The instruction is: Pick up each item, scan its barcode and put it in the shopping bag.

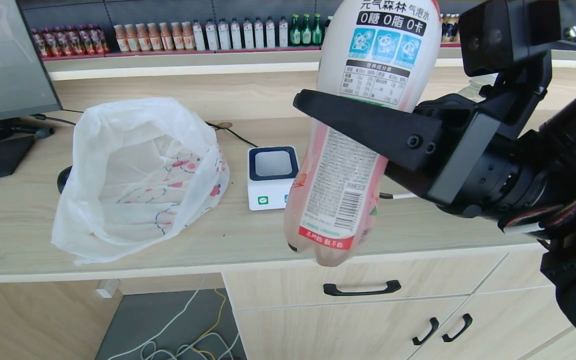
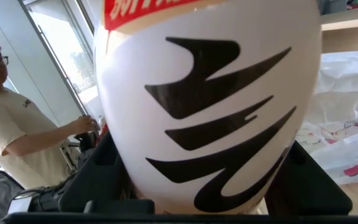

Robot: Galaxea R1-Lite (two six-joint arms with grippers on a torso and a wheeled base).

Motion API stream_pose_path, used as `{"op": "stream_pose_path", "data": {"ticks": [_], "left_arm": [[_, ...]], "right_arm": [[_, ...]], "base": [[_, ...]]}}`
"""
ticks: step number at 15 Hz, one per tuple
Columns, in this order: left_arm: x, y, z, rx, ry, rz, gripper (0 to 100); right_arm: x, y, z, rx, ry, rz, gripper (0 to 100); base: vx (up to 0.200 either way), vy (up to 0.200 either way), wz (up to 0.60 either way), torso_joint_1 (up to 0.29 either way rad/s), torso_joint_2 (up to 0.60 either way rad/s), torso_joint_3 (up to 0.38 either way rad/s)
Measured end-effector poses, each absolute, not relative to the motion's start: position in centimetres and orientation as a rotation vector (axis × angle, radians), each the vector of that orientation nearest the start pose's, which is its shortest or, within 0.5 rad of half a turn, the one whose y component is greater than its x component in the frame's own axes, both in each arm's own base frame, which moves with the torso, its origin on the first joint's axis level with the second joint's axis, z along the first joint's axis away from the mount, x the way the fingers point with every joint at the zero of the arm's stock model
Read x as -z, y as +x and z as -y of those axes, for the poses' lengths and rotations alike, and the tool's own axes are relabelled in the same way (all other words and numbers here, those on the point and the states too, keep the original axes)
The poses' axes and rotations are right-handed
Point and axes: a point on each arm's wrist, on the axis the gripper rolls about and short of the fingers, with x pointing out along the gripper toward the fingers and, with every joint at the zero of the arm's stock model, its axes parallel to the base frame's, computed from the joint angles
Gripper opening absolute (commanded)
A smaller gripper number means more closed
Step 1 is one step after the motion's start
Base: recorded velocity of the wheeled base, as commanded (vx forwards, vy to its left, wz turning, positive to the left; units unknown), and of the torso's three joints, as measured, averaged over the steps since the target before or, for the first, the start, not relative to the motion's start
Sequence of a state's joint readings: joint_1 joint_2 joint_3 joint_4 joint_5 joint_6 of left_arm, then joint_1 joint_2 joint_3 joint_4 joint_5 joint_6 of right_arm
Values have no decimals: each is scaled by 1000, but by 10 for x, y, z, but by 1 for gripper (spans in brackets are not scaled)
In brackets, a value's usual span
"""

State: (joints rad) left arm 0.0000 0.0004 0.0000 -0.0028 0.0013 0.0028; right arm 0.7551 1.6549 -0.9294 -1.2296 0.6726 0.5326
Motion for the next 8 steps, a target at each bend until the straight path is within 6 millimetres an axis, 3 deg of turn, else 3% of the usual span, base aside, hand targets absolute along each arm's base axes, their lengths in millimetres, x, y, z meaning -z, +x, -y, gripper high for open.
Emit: {"op": "stream_pose_path", "data": {"ticks": [8], "left_arm": [[-76, -23, 0, -1, 3, 2, 100]], "right_arm": [[-281, 195, -212, -1528, 449, 137, 0]], "base": [[0, 0, 0, 0, 0, 0]]}}
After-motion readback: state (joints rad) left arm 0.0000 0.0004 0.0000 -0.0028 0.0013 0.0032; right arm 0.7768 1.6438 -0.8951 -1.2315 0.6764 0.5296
